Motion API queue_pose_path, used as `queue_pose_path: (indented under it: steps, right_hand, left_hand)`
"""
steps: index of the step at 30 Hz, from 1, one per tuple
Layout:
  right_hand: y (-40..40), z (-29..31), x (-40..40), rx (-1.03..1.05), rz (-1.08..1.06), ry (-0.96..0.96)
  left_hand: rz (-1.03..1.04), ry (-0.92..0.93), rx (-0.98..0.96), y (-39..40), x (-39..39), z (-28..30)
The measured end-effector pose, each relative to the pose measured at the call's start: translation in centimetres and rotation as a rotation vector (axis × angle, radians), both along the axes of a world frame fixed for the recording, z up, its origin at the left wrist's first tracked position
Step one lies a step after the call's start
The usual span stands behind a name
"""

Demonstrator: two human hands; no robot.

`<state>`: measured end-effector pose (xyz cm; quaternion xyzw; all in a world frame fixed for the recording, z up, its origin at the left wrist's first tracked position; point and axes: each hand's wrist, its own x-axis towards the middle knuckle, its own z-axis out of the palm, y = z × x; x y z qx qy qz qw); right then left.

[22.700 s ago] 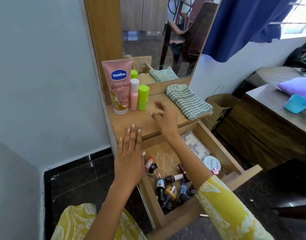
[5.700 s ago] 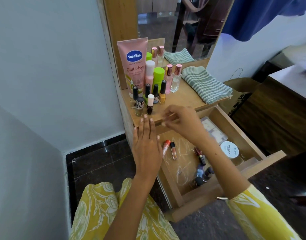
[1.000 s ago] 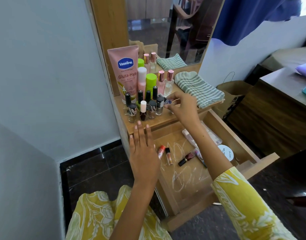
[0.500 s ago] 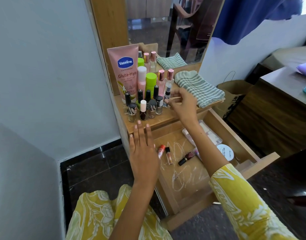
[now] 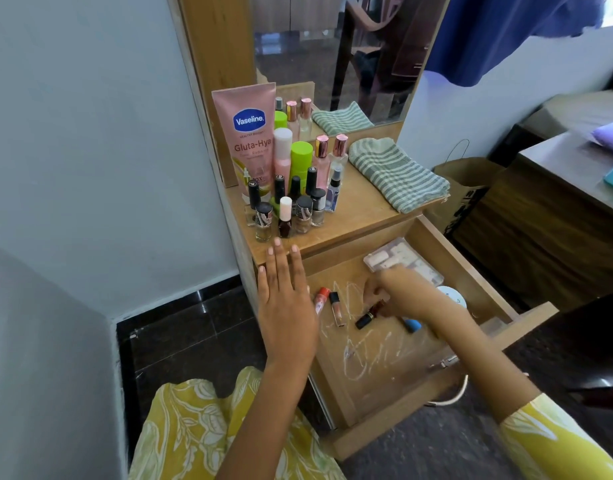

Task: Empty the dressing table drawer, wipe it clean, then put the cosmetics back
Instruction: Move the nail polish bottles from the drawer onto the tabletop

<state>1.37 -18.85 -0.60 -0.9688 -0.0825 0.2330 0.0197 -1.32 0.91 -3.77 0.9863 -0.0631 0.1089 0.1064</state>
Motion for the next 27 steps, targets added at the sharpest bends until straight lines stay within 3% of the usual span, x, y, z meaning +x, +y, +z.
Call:
queue_pose_path:
  steps: [3,7,10,12,14,18,27]
  right_hand:
    - [0.1,-2.1,-1.0,-0.146,0.093,-0.044]
    - [0.0,-2.4,-1.2,-0.129,0.115,-0.122]
    - [0.2,0.2,-0.9,0.459,-0.083,-0.140]
    - [1.4,1.6,-0.7,0.841,-0.279,-0.389]
    - [2.8,2.2,0.1,1.034,-0.464,-0.635]
    - [5.3,2.1,2.8,1.033,-0.597,-0.837]
    - [6.9,1.2,5.3,1.111,-0.608,-0.833]
  left_hand:
    - [-0.007,0.006,0.014,0.0,0.1,0.0]
    - [-0.005,0.024,0.008,0.0,0.0,0.1]
    - [-0.009,0.024,0.007,0.1,0.1,0.2]
    - [-0.005,0.040,0.026,0.1,0.1,0.3]
    - [-0.005,0.041,0.027,0.1,0.1,0.3]
    - [-0.018,0.048,0.006,0.0,-0.1,0.6]
    - [-0.049,0.041,-0.097,0.1,-0.3,1.1]
